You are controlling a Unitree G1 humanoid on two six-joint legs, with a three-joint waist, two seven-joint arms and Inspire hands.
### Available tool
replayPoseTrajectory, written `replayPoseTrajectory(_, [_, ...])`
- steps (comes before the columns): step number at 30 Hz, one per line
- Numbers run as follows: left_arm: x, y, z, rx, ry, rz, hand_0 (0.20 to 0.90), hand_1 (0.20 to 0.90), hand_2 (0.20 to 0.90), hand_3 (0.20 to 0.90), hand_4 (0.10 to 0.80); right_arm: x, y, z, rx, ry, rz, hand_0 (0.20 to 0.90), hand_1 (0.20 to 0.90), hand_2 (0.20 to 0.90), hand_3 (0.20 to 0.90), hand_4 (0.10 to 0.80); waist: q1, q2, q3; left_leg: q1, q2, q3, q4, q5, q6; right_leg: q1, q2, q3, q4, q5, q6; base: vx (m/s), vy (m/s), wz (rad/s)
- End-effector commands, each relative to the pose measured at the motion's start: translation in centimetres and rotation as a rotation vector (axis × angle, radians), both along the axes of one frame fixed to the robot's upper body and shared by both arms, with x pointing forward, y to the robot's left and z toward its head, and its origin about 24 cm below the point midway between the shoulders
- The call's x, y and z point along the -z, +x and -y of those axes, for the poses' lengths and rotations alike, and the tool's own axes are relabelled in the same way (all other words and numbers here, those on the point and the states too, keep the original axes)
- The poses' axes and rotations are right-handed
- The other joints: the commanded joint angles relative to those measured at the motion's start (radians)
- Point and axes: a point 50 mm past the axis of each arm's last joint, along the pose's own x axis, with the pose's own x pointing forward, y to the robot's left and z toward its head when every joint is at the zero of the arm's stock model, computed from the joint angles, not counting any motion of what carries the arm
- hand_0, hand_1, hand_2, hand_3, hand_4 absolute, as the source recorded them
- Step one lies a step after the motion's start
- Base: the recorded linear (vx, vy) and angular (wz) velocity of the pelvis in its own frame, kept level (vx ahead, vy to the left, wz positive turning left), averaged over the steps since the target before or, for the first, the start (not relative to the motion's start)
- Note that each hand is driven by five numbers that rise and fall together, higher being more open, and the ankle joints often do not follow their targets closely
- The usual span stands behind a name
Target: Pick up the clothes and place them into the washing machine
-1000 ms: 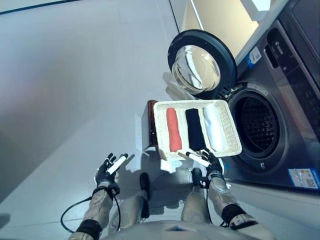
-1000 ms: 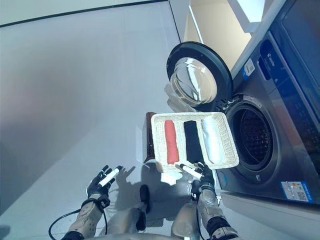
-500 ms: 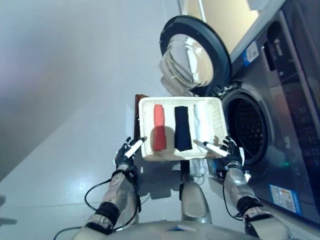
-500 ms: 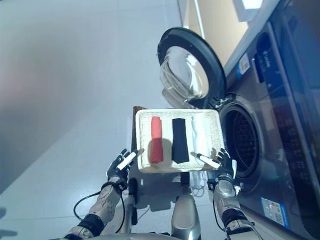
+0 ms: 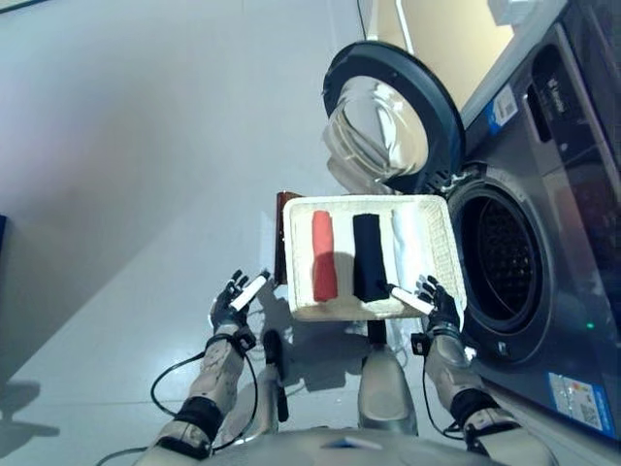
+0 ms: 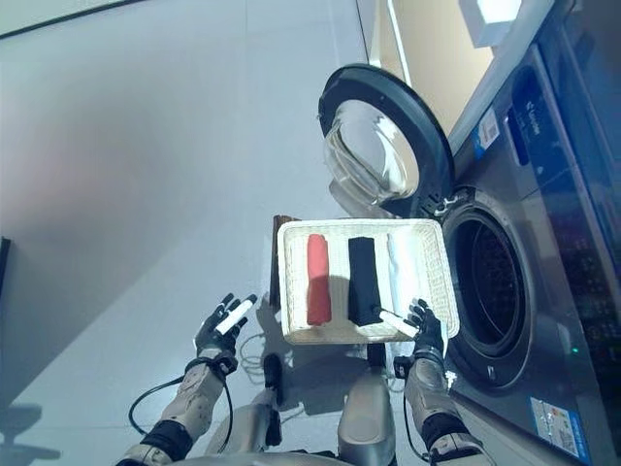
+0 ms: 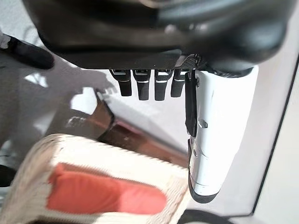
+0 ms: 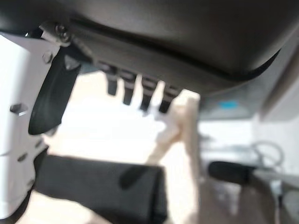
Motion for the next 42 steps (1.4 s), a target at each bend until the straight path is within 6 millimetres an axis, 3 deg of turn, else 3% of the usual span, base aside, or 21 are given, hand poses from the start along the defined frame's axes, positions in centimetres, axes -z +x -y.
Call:
replayPoseTrajectory(1, [-1.1,0.6,-1.8,-0.016,0.077,0.089,0.900,0.900,0.900,0.900,0.800,-0.8,0.3,0.1,-0.019,-0.017,0.080,0.900,0.900,0.900,0.900,0.800,0.024,-0.049,-0.105,0.115,0.135,0.003,0.159,0.080,-0.064,-0.133,-0.009,0.056,0.096,0.032,-0.011,0.069,-0.199,0.04])
replayPoseTrajectory(6, [-0.8,0.2,-0.5,0.012,0.039,0.078,0.900,0.900,0.900,0.900,0.800,-1.5,0.7,1.0,-0.015,-0.051,0.105,0.900,0.900,0.900,0.900,0.800,0.026,-0.021,-0.117,0.094,0.168,-0.016,0.138,0.215,-0.069,-0.132,0.037,0.046,0.060,0.012,-0.036,0.047,-0.137,-0.06])
replayPoseTrajectory(11, [-1.2,0.3,0.4,0.044,0.024,0.099,0.900,0.900,0.900,0.900,0.800,-1.4,0.2,1.5,0.018,-0.062,0.100,0.900,0.900,0.900,0.900,0.800,0.022,0.000,-0.106,0.045,0.164,-0.033,0.172,0.278,-0.069,-0.132,0.059,0.050,0.034,0.004,-0.057,0.041,-0.086,0.08])
replayPoseTrajectory(14, [-1.5,0.5,0.5,0.053,0.023,0.115,0.900,0.900,0.900,0.900,0.800,-1.3,0.0,1.6,0.031,-0.061,0.100,0.900,0.900,0.900,0.900,0.800,0.023,-0.006,-0.088,0.012,0.144,-0.051,0.227,0.278,-0.052,-0.115,0.070,0.057,0.027,-0.006,-0.076,0.082,-0.099,0.25])
replayPoseTrajectory(15, [-1.5,0.8,0.7,0.058,0.021,0.115,0.900,0.900,0.900,0.900,0.800,-1.3,0.0,1.9,0.049,-0.065,0.093,0.900,0.900,0.900,0.900,0.800,0.037,-0.006,-0.074,-0.039,0.119,-0.052,0.196,0.254,-0.042,-0.092,0.063,0.055,0.014,-0.013,-0.073,0.098,-0.043,-0.19])
replayPoseTrajectory(16, [-1.5,0.8,0.7,0.058,0.021,0.115,0.900,0.900,0.900,0.900,0.800,-1.3,0.0,1.9,0.050,-0.064,0.094,0.900,0.900,0.900,0.900,0.800,0.037,-0.008,-0.072,-0.037,0.117,-0.051,0.200,0.250,-0.040,-0.089,0.061,0.055,0.015,-0.016,-0.071,0.151,-0.014,-0.29])
replayPoseTrajectory(19, [-1.4,0.9,0.7,0.055,0.020,0.106,0.900,0.900,0.900,0.900,0.800,-1.7,0.4,2.3,0.064,-0.077,0.106,0.900,0.900,0.900,0.900,0.800,0.064,-0.033,-0.057,-0.143,0.053,-0.044,0.131,0.141,-0.027,-0.036,0.047,0.075,-0.006,-0.037,-0.063,0.238,-0.008,0.14])
replayPoseTrajectory(23, [-1.3,0.8,0.4,0.046,0.028,0.095,0.900,0.900,0.900,0.900,0.800,-2.2,1.2,2.2,0.069,-0.078,0.130,0.900,0.900,0.900,0.900,0.800,0.102,-0.035,-0.048,-0.240,-0.006,-0.021,0.075,0.137,-0.047,0.042,0.051,0.113,-0.025,-0.056,-0.045,0.280,0.042,0.22])
replayPoseTrajectory(25, [-1.4,0.9,0.3,0.045,0.032,0.099,0.900,0.900,0.900,0.900,0.800,-2.3,1.2,2.0,0.070,-0.064,0.138,0.900,0.900,0.900,0.900,0.800,0.098,-0.039,-0.045,-0.228,-0.011,0.036,0.098,0.101,-0.030,0.067,0.043,0.128,-0.020,-0.075,-0.038,0.159,0.135,-0.54])
replayPoseTrajectory(27, [-1.6,1.3,0.3,0.069,0.049,0.115,0.900,0.900,0.900,0.900,0.800,-2.0,1.2,1.8,0.071,-0.047,0.127,0.900,0.900,0.900,0.900,0.800,0.100,-0.042,-0.048,-0.235,-0.031,0.050,0.132,0.071,-0.009,0.077,0.018,0.141,-0.022,-0.072,-0.026,0.127,0.200,-0.79])
replayPoseTrajectory(32, [-2.4,2.2,-0.3,0.057,0.075,0.148,0.900,0.900,0.900,0.900,0.800,-2.0,1.9,0.8,0.072,-0.013,0.135,0.900,0.900,0.900,0.900,0.800,0.101,-0.047,-0.056,-0.232,-0.060,0.115,0.114,0.047,0.018,0.056,-0.047,0.164,-0.067,-0.014,0.024,0.065,0.200,-0.18])
replayPoseTrajectory(35, [-2.3,2.4,-0.3,0.066,0.087,0.144,0.900,0.900,0.900,0.900,0.800,-1.7,2.0,-0.1,0.057,0.003,0.125,0.900,0.900,0.900,0.900,0.800,0.100,-0.060,-0.059,-0.235,-0.077,0.134,0.124,0.018,0.027,0.051,-0.086,0.152,-0.079,0.015,0.044,0.050,0.154,-0.16])
replayPoseTrajectory(37, [-2.3,2.4,-0.3,0.062,0.085,0.143,0.900,0.900,0.900,0.900,0.800,-1.6,1.9,-0.2,0.055,0.006,0.121,0.900,0.900,0.900,0.900,0.800,0.101,-0.068,-0.056,-0.239,-0.082,0.133,0.142,0.006,0.030,0.050,-0.093,0.151,-0.073,0.029,0.049,0.014,0.089,0.00])
replayPoseTrajectory(40, [-2.3,2.3,-0.2,0.075,0.087,0.143,0.900,0.900,0.900,0.900,0.800,-1.6,1.8,-0.2,0.054,0.010,0.122,0.900,0.900,0.900,0.900,0.800,0.104,-0.085,-0.059,-0.246,-0.100,0.128,0.208,-0.059,0.056,0.050,-0.115,0.160,-0.025,0.041,0.058,0.014,0.102,-0.03])
replayPoseTrajectory(42, [-2.3,2.4,-0.1,0.081,0.079,0.143,0.900,0.900,0.900,0.900,0.800,-1.8,2.0,-0.1,0.060,0.020,0.134,0.900,0.900,0.900,0.900,0.800,0.100,-0.090,-0.057,-0.235,-0.115,0.122,0.232,-0.088,0.081,0.029,-0.117,0.180,0.077,0.087,0.049,0.037,0.151,0.01])
